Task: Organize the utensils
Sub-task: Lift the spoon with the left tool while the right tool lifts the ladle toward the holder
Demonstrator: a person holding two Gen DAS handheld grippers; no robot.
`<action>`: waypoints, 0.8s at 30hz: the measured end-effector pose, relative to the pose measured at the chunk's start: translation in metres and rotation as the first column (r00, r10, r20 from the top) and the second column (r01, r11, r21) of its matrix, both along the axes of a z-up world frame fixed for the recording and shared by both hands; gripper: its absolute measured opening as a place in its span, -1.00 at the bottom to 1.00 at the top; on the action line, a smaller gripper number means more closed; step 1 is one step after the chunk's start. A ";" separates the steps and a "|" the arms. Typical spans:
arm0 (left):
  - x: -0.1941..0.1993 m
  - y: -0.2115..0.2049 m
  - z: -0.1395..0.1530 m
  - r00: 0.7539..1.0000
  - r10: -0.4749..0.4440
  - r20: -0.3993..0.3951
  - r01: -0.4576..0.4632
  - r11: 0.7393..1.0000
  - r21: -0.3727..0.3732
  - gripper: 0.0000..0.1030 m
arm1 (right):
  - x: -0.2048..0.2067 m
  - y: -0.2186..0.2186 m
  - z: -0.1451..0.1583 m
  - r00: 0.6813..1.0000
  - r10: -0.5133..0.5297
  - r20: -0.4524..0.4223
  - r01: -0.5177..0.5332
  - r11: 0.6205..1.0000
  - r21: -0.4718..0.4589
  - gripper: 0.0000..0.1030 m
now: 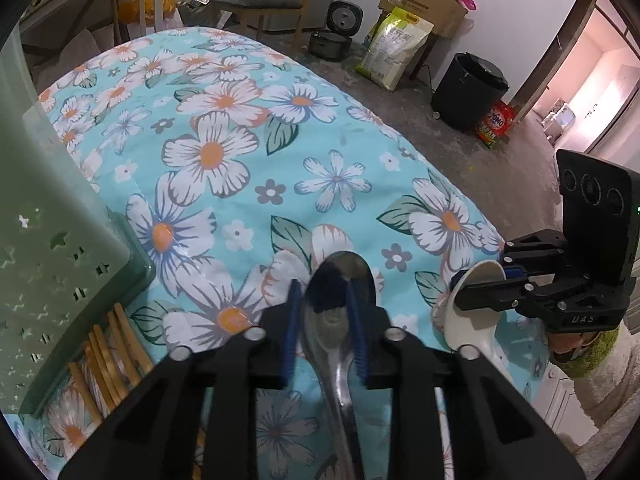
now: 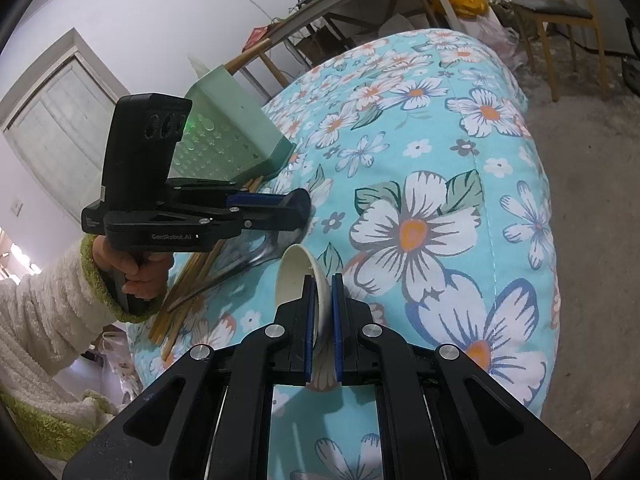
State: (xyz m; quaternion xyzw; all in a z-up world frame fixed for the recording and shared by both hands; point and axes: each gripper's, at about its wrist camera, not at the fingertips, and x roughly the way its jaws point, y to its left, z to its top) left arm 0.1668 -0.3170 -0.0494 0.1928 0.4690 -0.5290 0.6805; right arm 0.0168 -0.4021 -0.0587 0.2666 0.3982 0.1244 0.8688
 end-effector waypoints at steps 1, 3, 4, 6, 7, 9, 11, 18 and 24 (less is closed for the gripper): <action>-0.001 0.000 0.002 1.000 0.000 0.004 0.000 1.000 -0.004 -0.73 | 0.001 0.000 0.000 1.000 -0.002 -0.001 0.002 1.000 -0.001 -0.88; -0.001 0.001 0.004 1.000 0.001 0.010 -0.001 1.000 -0.008 -0.80 | 0.000 0.000 0.000 1.000 -0.006 -0.003 0.006 1.000 -0.001 -0.88; -0.002 0.001 0.005 1.000 0.001 0.014 -0.001 1.000 -0.004 -0.84 | 0.001 0.001 0.000 1.000 -0.008 -0.004 0.008 1.000 -0.002 -0.88; -0.006 0.001 0.008 1.000 -0.003 0.030 0.003 1.000 0.000 -0.87 | 0.001 0.001 0.001 1.000 -0.014 -0.007 0.014 1.000 -0.004 -0.88; -0.008 0.001 0.009 0.999 -0.007 0.039 0.007 1.000 -0.001 -0.89 | 0.001 0.002 0.001 1.000 -0.018 -0.008 0.018 1.000 -0.008 -0.88; -0.014 0.002 0.014 0.998 -0.015 0.058 0.016 1.000 -0.008 -0.93 | 0.002 0.003 0.003 1.000 -0.028 -0.009 0.028 0.999 -0.018 -0.88; -0.018 0.003 0.018 0.997 -0.021 0.070 0.022 1.000 -0.016 -0.96 | 0.002 0.005 0.006 0.999 -0.039 -0.004 0.039 0.999 -0.027 -0.88; -0.031 0.014 0.030 0.990 0.013 0.140 -0.008 0.999 -0.036 -0.97 | -0.002 0.009 0.024 0.996 -0.088 0.022 0.090 0.993 -0.077 -0.88; -0.037 0.042 0.051 0.981 0.077 0.175 -0.059 0.993 -0.105 -0.97 | -0.009 0.016 0.053 0.986 -0.137 0.091 0.150 0.978 -0.148 -0.88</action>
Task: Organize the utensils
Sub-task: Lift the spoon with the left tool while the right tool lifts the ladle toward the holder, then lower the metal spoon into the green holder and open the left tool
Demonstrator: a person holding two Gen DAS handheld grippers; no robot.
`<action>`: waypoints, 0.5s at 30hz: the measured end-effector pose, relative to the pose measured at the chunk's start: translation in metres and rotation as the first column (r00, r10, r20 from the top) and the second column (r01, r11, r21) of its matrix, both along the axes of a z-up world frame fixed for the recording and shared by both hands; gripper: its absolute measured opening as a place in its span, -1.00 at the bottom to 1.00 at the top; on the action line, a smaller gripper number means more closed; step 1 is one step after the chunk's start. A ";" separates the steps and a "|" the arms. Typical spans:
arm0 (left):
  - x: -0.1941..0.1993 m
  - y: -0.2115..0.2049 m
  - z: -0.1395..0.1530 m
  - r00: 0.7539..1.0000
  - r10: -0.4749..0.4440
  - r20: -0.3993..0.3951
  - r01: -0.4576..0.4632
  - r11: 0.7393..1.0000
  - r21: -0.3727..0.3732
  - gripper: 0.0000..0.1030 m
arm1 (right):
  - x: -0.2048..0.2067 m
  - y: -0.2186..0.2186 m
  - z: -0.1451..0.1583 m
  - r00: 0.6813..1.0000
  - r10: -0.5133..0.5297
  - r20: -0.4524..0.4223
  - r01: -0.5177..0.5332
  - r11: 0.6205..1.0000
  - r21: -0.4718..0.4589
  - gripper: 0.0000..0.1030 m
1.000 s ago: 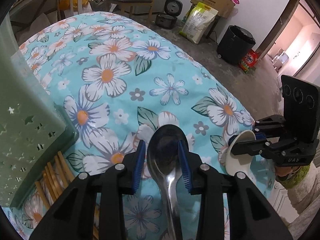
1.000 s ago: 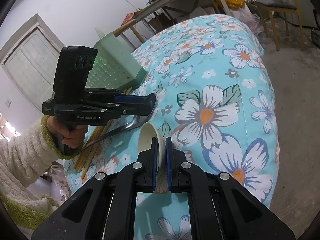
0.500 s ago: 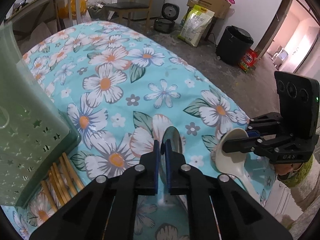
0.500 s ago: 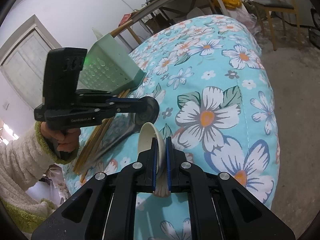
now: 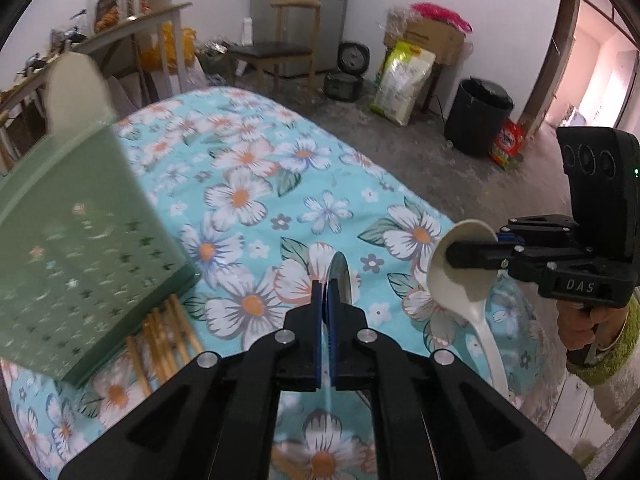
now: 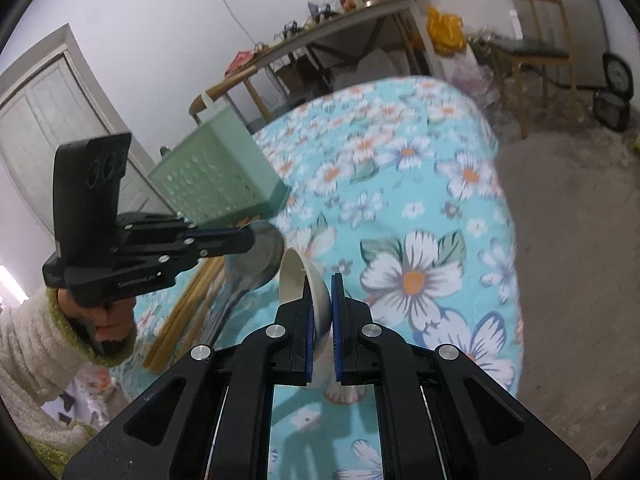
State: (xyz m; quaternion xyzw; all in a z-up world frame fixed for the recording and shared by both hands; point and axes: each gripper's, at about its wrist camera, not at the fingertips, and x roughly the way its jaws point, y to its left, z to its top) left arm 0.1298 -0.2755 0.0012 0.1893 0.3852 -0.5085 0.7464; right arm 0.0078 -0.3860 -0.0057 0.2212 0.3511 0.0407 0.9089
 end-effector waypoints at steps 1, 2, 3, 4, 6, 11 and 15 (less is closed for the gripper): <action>-0.002 0.007 0.005 1.000 0.021 0.009 -0.021 1.000 -0.013 -0.97 | -0.001 0.002 0.004 1.000 -0.008 0.013 0.008 1.000 -0.012 -0.88; -0.002 0.012 0.008 0.999 0.037 0.011 -0.036 0.999 -0.023 -0.97 | -0.002 0.003 0.008 1.000 -0.014 0.023 0.015 1.000 -0.018 -0.89; -0.001 0.018 0.012 0.998 0.054 0.011 -0.053 0.998 -0.035 -0.97 | -0.004 0.004 0.012 0.999 -0.022 0.035 0.023 1.000 -0.022 -0.89; -0.001 0.026 0.017 0.997 0.077 0.012 -0.077 0.996 -0.053 -0.97 | -0.004 0.006 0.016 0.999 -0.028 0.044 0.029 0.999 -0.023 -0.89; -0.001 0.040 0.027 0.994 0.113 0.015 -0.111 0.990 -0.086 -0.97 | -0.005 0.008 0.022 0.998 -0.031 0.056 0.032 0.999 -0.023 -0.89; -0.003 0.078 0.053 0.978 0.202 0.043 -0.192 0.965 -0.177 -0.97 | -0.009 0.019 0.041 0.995 -0.036 0.089 0.042 0.997 -0.062 -0.89; -0.005 0.104 0.071 0.964 0.259 0.060 -0.238 0.942 -0.237 -0.97 | -0.013 0.026 0.052 0.993 -0.039 0.109 0.048 0.995 -0.085 -0.89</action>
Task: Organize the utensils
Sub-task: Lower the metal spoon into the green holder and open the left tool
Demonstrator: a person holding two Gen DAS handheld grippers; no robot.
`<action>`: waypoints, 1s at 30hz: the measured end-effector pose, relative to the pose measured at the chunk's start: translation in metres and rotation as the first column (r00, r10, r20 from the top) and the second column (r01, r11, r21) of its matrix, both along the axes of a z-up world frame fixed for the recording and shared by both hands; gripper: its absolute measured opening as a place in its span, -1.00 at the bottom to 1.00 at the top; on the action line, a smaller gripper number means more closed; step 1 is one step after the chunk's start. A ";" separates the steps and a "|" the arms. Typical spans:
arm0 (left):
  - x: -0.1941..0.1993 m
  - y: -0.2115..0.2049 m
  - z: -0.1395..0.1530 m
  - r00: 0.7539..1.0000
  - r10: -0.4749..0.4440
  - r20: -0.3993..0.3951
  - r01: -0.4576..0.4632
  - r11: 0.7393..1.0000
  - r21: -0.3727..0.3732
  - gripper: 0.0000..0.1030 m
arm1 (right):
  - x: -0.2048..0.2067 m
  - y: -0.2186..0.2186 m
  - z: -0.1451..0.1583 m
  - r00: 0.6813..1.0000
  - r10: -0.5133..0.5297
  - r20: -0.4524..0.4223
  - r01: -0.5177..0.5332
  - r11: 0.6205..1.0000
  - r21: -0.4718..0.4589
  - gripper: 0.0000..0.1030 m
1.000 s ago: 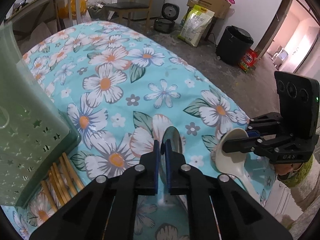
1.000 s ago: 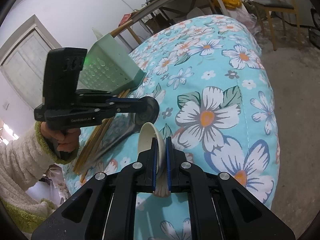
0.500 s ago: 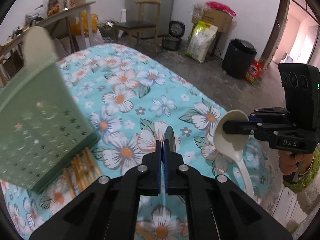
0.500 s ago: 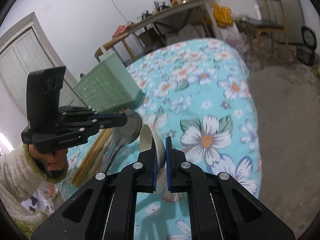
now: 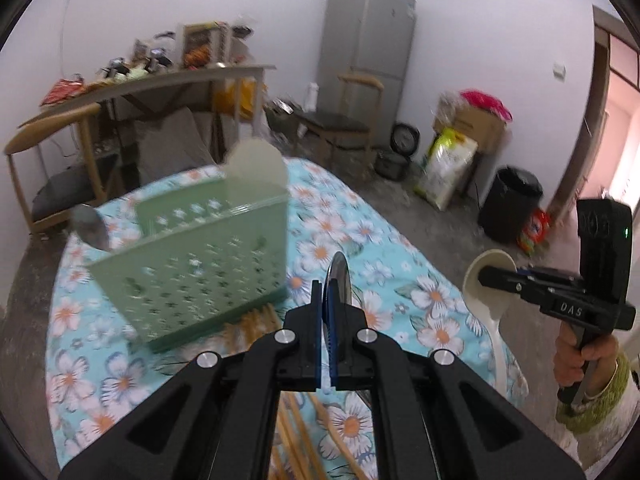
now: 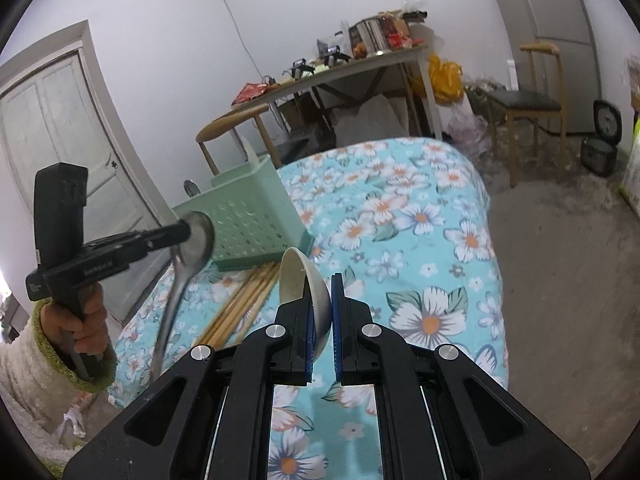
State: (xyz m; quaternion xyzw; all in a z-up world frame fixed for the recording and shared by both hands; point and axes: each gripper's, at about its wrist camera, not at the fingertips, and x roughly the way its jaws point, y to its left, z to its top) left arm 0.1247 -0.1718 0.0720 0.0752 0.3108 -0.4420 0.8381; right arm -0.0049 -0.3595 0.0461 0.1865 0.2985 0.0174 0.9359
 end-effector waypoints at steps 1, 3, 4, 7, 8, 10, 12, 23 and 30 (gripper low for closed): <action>-0.001 0.008 0.005 1.000 0.017 0.013 -0.017 1.000 -0.015 -0.97 | -0.001 0.002 0.002 1.000 -0.001 0.004 0.001 1.000 -0.004 -0.89; -0.003 0.020 0.013 0.999 0.041 0.030 -0.040 0.998 -0.042 -0.97 | -0.002 0.005 0.007 1.000 -0.002 0.011 0.002 1.000 -0.010 -0.89; -0.003 0.026 0.017 0.998 0.053 0.034 -0.051 0.997 -0.053 -0.97 | -0.002 0.007 0.009 1.000 -0.003 0.014 0.003 1.000 -0.013 -0.89; -0.003 0.043 0.027 0.994 0.097 0.051 -0.092 0.992 -0.091 -0.97 | -0.003 0.013 0.014 1.000 0.000 0.021 0.000 1.000 -0.020 -0.89; -0.003 0.044 0.029 0.993 0.105 0.052 -0.100 0.990 -0.100 -0.97 | -0.003 0.015 0.015 1.000 0.001 0.022 -0.001 1.000 -0.021 -0.89; -0.001 0.054 0.034 0.990 0.132 0.057 -0.124 0.984 -0.126 -0.97 | -0.003 0.020 0.018 1.000 0.005 0.026 -0.004 1.000 -0.027 -0.89; 0.000 0.062 0.038 0.986 0.154 0.062 -0.144 0.979 -0.146 -0.97 | -0.003 0.024 0.020 1.000 0.010 0.029 -0.009 0.999 -0.031 -0.89; 0.007 0.093 0.065 0.959 0.258 0.114 -0.223 0.942 -0.250 -0.97 | 0.007 0.037 0.027 0.998 0.031 0.049 -0.030 0.999 -0.038 -0.89; 0.007 0.103 0.061 0.955 0.279 0.106 -0.243 0.933 -0.266 -0.97 | 0.029 0.044 0.056 0.992 0.046 0.115 -0.038 0.997 -0.068 -0.89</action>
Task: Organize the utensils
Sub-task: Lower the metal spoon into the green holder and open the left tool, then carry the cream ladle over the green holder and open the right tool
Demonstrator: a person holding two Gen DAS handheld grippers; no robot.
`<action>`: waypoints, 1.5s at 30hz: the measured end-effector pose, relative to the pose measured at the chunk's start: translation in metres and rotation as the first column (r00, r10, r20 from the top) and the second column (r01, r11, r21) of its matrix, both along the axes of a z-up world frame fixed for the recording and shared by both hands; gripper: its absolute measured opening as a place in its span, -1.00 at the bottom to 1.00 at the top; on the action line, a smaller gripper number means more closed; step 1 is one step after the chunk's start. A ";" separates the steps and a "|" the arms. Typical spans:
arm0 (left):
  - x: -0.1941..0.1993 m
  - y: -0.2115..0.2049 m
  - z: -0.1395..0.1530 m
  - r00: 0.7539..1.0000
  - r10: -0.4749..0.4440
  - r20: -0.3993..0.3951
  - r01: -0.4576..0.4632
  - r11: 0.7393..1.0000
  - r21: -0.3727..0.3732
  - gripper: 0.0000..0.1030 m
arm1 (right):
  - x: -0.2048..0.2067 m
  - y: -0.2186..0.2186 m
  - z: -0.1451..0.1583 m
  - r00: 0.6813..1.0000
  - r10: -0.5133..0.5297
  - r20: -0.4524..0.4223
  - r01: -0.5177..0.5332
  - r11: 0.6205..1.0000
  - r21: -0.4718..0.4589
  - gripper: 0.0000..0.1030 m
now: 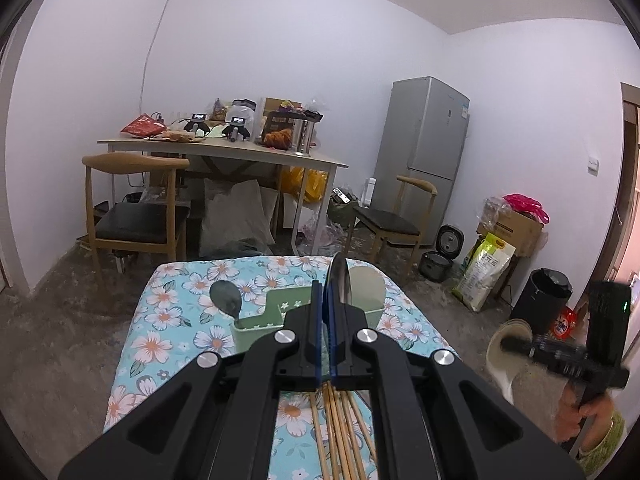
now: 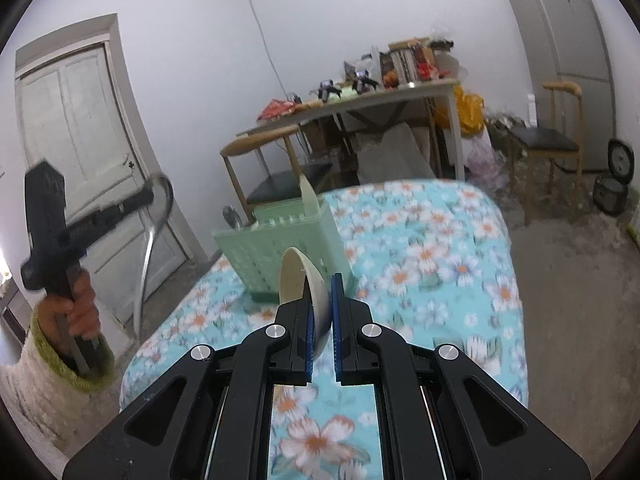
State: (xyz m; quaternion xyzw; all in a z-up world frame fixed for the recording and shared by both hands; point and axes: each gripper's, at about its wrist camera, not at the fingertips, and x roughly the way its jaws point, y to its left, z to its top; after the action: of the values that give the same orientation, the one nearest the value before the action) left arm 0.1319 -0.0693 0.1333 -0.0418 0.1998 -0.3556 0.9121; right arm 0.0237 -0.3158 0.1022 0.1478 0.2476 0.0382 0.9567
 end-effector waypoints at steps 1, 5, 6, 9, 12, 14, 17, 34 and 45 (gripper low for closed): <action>0.000 0.002 -0.001 1.000 0.003 0.000 -0.003 1.000 -0.002 -0.97 | 0.005 0.001 0.008 1.000 0.003 0.020 -0.003 1.000 -0.011 -0.89; -0.003 0.015 -0.006 1.000 0.020 0.012 -0.020 1.000 -0.021 -0.97 | 0.025 0.008 0.042 0.995 0.015 0.103 -0.010 0.999 -0.053 -0.89; -0.003 0.018 -0.007 1.000 0.023 0.012 -0.023 0.999 -0.025 -0.97 | 0.033 0.010 0.053 0.991 0.021 0.131 -0.013 0.998 -0.062 -0.89; -0.003 0.032 -0.012 0.999 0.039 0.004 -0.039 0.998 -0.052 -0.97 | 0.052 0.017 0.076 0.981 0.027 0.193 -0.012 0.997 -0.077 -0.89; -0.001 0.045 -0.018 0.999 0.051 -0.013 -0.051 0.996 -0.078 -0.97 | 0.078 0.028 0.098 0.966 0.039 0.256 -0.016 0.996 -0.090 -0.89; -0.001 0.052 -0.023 0.998 0.051 -0.023 -0.053 0.994 -0.094 -0.97 | 0.095 0.036 0.107 0.959 0.044 0.281 -0.016 0.995 -0.099 -0.89; 0.000 0.059 -0.029 0.998 0.044 -0.037 -0.048 0.992 -0.114 -0.97 | 0.126 0.049 0.113 0.953 0.053 0.298 -0.023 0.994 -0.103 -0.89; 0.012 0.081 -0.048 0.997 0.022 -0.068 -0.036 0.978 -0.206 -0.97 | 0.235 0.137 0.034 0.982 0.095 0.165 -0.021 0.915 -0.404 -0.89; 0.010 0.080 -0.046 0.997 0.026 -0.072 -0.040 0.979 -0.202 -0.97 | 0.214 0.131 0.007 0.974 0.226 0.003 -0.217 0.939 -0.267 -0.49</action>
State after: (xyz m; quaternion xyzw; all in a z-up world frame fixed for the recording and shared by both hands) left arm 0.1421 0.0108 0.0870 -0.1501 0.1930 -0.3573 0.9014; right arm 0.2375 -0.1847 0.1096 -0.0108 0.2495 0.1149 0.9615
